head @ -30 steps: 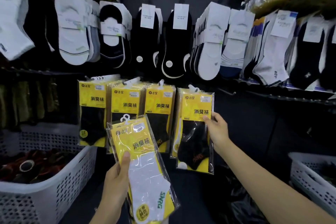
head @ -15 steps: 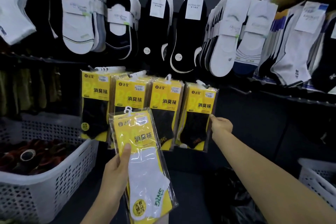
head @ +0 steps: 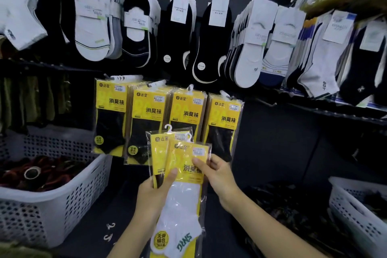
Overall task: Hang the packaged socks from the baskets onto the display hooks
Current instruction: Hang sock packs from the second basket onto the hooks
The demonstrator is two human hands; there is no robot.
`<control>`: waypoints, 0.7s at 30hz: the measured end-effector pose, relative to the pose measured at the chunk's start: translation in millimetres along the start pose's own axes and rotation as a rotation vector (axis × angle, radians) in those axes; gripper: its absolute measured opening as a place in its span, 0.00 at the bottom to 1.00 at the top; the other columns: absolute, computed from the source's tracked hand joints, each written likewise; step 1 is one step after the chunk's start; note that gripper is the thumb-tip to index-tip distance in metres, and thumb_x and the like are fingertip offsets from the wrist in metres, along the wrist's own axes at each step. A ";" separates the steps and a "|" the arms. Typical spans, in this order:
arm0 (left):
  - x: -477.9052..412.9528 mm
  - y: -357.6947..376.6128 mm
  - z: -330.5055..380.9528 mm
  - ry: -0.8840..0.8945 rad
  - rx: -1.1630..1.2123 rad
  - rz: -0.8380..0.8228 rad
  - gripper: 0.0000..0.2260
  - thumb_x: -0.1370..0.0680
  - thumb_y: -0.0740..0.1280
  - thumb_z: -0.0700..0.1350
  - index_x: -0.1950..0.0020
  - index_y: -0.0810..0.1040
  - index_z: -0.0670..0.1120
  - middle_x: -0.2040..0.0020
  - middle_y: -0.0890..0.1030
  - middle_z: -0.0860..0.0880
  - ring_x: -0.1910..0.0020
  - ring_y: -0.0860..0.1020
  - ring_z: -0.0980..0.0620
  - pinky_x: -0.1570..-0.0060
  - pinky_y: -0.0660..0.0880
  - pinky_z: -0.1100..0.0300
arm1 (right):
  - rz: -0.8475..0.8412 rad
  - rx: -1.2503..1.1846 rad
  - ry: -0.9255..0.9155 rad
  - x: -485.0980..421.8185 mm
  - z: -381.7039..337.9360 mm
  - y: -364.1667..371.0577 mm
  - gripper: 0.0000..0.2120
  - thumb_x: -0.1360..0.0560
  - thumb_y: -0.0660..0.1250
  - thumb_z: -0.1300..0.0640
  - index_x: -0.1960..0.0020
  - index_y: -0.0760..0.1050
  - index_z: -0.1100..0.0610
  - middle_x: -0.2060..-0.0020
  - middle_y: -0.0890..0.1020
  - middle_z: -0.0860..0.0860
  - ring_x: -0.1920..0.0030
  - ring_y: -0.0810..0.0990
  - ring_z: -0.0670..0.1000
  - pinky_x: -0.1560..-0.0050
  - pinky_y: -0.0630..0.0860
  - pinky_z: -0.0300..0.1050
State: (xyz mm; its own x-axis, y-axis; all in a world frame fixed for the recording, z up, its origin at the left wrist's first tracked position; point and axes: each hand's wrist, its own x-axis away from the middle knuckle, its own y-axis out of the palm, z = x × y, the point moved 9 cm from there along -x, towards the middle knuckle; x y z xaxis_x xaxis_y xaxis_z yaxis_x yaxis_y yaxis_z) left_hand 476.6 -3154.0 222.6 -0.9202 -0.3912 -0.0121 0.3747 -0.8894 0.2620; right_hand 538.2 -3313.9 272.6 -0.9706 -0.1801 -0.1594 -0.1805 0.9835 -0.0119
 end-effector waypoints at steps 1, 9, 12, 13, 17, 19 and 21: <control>1.3 -0.2 2.7 0.017 -0.017 0.003 0.11 0.27 0.69 0.55 0.61 0.82 0.48 0.67 0.84 0.52 0.69 0.82 0.57 0.74 0.74 0.66 | 0.016 -0.010 0.005 1.1 0.5 -4.0 0.08 0.26 0.71 0.57 0.48 0.79 0.56 0.53 0.85 0.51 0.54 0.84 0.46 0.59 0.78 0.35; -2.3 -22.4 19.1 0.106 -0.047 0.081 0.11 0.23 0.58 0.58 0.63 0.72 0.57 0.67 0.74 0.61 0.65 0.70 0.64 0.66 0.64 0.68 | 0.407 -0.060 -0.026 -12.5 -28.6 -96.5 0.08 0.20 0.61 0.63 0.46 0.75 0.66 0.50 0.82 0.62 0.58 0.80 0.54 0.52 0.78 0.50; -4.4 -25.4 23.6 0.106 -0.039 0.074 0.09 0.22 0.58 0.58 0.62 0.71 0.59 0.70 0.75 0.65 0.68 0.71 0.69 0.65 0.64 0.69 | 0.494 -0.052 -0.081 -28.7 -55.5 -122.2 0.07 0.20 0.61 0.63 0.46 0.76 0.62 0.54 0.82 0.56 0.62 0.80 0.47 0.66 0.78 0.36; -5.3 -25.8 24.5 0.112 -0.048 0.068 0.09 0.22 0.58 0.58 0.61 0.71 0.59 0.73 0.76 0.66 0.70 0.73 0.70 0.66 0.64 0.70 | 0.509 -0.038 -0.099 -35.4 -64.7 -126.5 0.07 0.20 0.61 0.62 0.45 0.76 0.61 0.55 0.82 0.53 0.62 0.80 0.46 0.69 0.76 0.33; -9.1 -27.6 24.1 0.119 -0.047 0.069 0.09 0.23 0.58 0.58 0.61 0.72 0.59 0.75 0.76 0.66 0.72 0.73 0.71 0.67 0.64 0.70 | 0.496 0.016 -0.141 -62.9 -89.5 -124.7 0.08 0.20 0.61 0.62 0.44 0.76 0.61 0.52 0.82 0.55 0.59 0.81 0.49 0.59 0.79 0.43; -12.8 -27.8 19.2 0.108 -0.030 0.070 0.10 0.23 0.58 0.59 0.59 0.74 0.57 0.66 0.78 0.64 0.64 0.74 0.67 0.61 0.66 0.69 | 0.449 0.065 -0.152 -75.7 -93.5 -114.9 0.07 0.21 0.61 0.62 0.46 0.75 0.61 0.52 0.82 0.57 0.57 0.82 0.51 0.55 0.80 0.48; -16.5 -27.1 14.5 0.100 -0.031 0.067 0.11 0.23 0.58 0.60 0.57 0.74 0.56 0.60 0.75 0.64 0.60 0.72 0.66 0.57 0.66 0.68 | 0.412 0.105 -0.144 -87.0 -91.6 -106.6 0.05 0.21 0.61 0.62 0.48 0.75 0.60 0.50 0.82 0.59 0.54 0.83 0.54 0.52 0.80 0.51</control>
State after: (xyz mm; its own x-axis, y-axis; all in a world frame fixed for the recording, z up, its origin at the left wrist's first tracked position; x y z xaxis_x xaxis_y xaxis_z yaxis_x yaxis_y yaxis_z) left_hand 480.0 -3120.0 229.7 -0.8775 -0.4705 -0.0923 0.4399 -0.8667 0.2353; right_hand 627.4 -3404.6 378.2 -0.9248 0.2239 -0.3075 0.2408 0.9704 -0.0177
